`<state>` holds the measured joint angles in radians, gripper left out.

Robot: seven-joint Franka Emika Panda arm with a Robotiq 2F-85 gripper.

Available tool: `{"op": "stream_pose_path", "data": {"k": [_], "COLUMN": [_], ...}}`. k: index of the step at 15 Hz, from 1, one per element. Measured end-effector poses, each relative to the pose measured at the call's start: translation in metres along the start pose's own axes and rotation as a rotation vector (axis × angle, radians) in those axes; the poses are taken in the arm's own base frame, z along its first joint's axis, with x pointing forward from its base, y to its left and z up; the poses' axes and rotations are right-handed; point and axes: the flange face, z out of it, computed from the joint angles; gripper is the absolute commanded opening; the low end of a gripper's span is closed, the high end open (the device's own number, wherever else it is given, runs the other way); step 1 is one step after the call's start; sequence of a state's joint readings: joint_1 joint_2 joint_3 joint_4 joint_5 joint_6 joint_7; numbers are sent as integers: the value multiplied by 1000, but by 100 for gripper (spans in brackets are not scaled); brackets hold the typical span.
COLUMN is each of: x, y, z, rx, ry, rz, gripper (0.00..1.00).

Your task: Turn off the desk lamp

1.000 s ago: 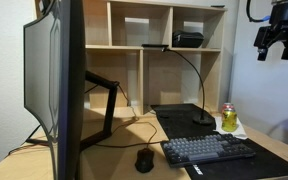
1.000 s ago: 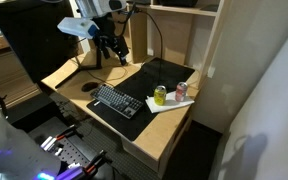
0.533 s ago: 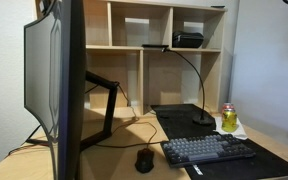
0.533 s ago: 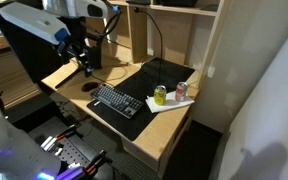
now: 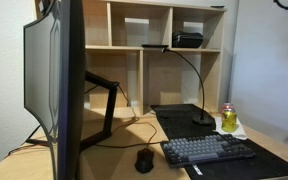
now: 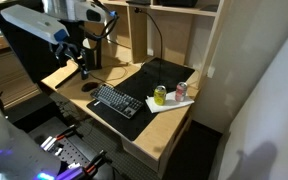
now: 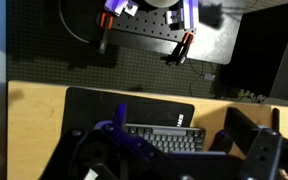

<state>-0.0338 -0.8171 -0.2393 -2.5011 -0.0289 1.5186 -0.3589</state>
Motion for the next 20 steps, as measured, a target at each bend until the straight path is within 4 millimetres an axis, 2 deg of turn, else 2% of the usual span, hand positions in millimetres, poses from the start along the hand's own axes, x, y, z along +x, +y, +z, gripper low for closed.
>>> {"op": "stream_pose_path", "data": {"k": [1, 6, 7, 8, 11, 13, 14, 16, 20], "x": [14, 92, 100, 102, 97, 99, 108, 141, 212], "y": [-12, -99, -106, -106, -100, -100, -100, -97, -69], "z": [14, 92, 102, 106, 95, 98, 103, 120, 141], "rx": [10, 140, 138, 135, 140, 124, 145, 212, 343], "ry": [-42, -242, -269, -281, -252, -262, -253, -223, -148], "rz": [-27, -115, -120, -120, -109, -64, -12, 83, 264], "gripper": [100, 100, 100, 100, 100, 100, 100, 100, 100]}}
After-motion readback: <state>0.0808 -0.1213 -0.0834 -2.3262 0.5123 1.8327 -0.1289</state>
